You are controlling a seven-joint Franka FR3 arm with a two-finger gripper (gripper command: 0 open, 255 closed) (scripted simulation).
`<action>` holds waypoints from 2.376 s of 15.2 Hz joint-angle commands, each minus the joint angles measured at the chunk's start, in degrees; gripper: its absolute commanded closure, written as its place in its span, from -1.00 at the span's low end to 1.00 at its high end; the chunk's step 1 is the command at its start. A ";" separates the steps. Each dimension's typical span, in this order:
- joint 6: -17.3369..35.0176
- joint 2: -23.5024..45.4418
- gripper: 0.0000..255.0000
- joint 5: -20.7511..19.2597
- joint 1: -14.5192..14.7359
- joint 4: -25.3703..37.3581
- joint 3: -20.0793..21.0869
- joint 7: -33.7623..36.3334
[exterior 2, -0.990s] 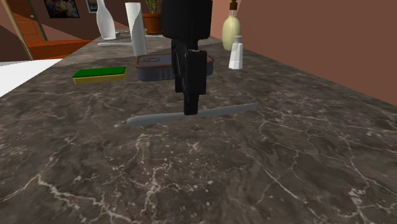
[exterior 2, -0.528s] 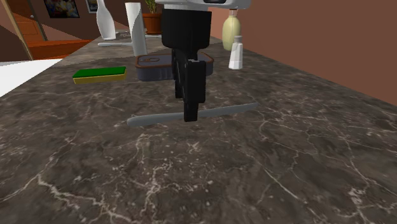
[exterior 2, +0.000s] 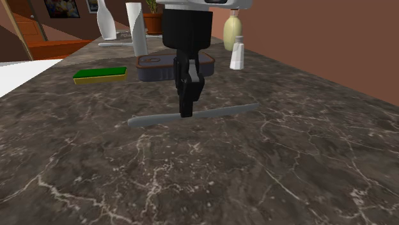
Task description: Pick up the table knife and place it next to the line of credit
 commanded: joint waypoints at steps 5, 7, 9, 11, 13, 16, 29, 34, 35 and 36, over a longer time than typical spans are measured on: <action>0.01 0.00 1.00 0.00 0.00 -0.01 0.00 0.00; -1.63 0.20 1.00 0.02 -0.05 1.83 -0.01 -0.01; -3.35 0.52 1.00 0.04 -0.10 3.87 -0.01 -0.03; -5.11 0.91 1.00 0.08 -0.17 6.03 -0.02 -0.05; -6.94 1.41 1.00 0.12 -0.25 8.35 -0.03 -0.07; -9.84 2.39 1.00 0.21 -0.39 12.23 -0.03 -0.11; -14.00 -1.28 1.00 -0.34 4.05 12.69 1.34 5.52; -11.35 -6.24 1.00 -0.92 8.47 5.06 3.28 11.61; -10.97 -6.97 1.00 -1.00 9.32 3.96 3.71 12.86; -10.63 -7.62 1.00 -1.07 10.16 2.97 4.15 14.11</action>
